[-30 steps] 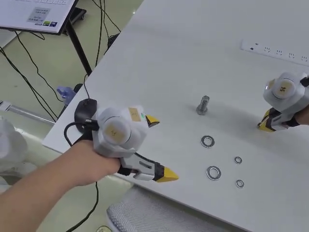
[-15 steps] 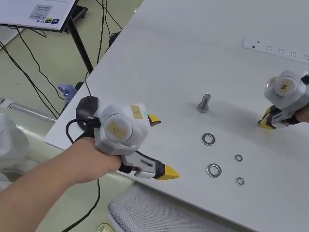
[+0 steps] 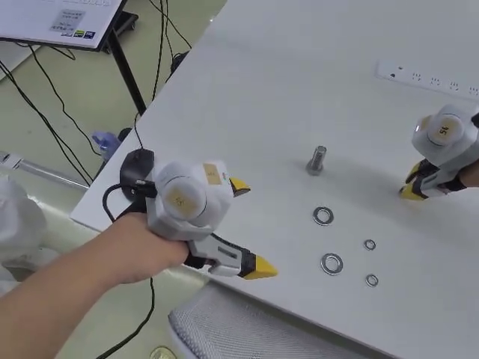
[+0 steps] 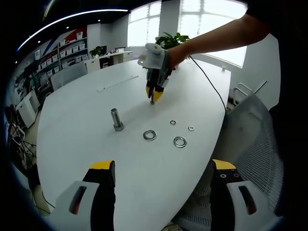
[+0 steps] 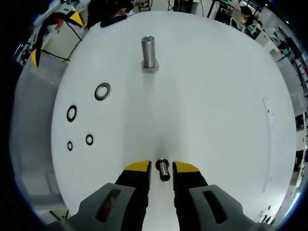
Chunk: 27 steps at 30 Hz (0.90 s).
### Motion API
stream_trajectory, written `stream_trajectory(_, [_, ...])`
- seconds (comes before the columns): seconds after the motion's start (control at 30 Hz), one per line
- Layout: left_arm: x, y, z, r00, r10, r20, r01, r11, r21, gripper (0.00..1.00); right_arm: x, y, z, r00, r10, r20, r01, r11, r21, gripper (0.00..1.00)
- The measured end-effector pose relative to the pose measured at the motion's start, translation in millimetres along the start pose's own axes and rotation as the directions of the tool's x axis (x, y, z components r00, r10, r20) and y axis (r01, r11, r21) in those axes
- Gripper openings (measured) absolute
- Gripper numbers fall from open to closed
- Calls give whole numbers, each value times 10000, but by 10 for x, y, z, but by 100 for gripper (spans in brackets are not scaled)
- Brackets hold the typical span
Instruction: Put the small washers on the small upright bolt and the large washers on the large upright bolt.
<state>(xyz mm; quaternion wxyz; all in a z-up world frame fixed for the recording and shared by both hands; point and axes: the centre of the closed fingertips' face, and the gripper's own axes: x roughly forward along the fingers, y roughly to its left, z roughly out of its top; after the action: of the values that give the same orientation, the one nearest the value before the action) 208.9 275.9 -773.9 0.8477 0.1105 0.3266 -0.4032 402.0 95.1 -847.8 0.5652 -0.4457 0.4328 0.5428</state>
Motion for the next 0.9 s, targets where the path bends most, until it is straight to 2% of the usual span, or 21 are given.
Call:
stream_trajectory(0.3, [-60,31,99,9993,227,310,-223,9997,-142,82,-200,24,168,9995,-166,280,177,9990,-420,22])
stream_trajectory(0.37, [-60,29,92,9992,213,326,-205,9994,-265,82,-234,58,207,9994,-103,345,119,9988,-474,22])
stream_trajectory(0.63, [-82,27,91,9993,221,303,-217,9996,-158,83,-306,223,261,9995,-30,311,56,9963,-858,24])
stream_trajectory(0.77, [-110,46,103,9988,290,403,-280,9993,-252,83,-368,291,310,9988,-20,489,60,9965,-832,24])
stream_trajectory(0.9, [-115,19,56,9994,256,233,-253,9996,-123,82,-428,381,377,9971,69,754,-16,9976,-693,24])
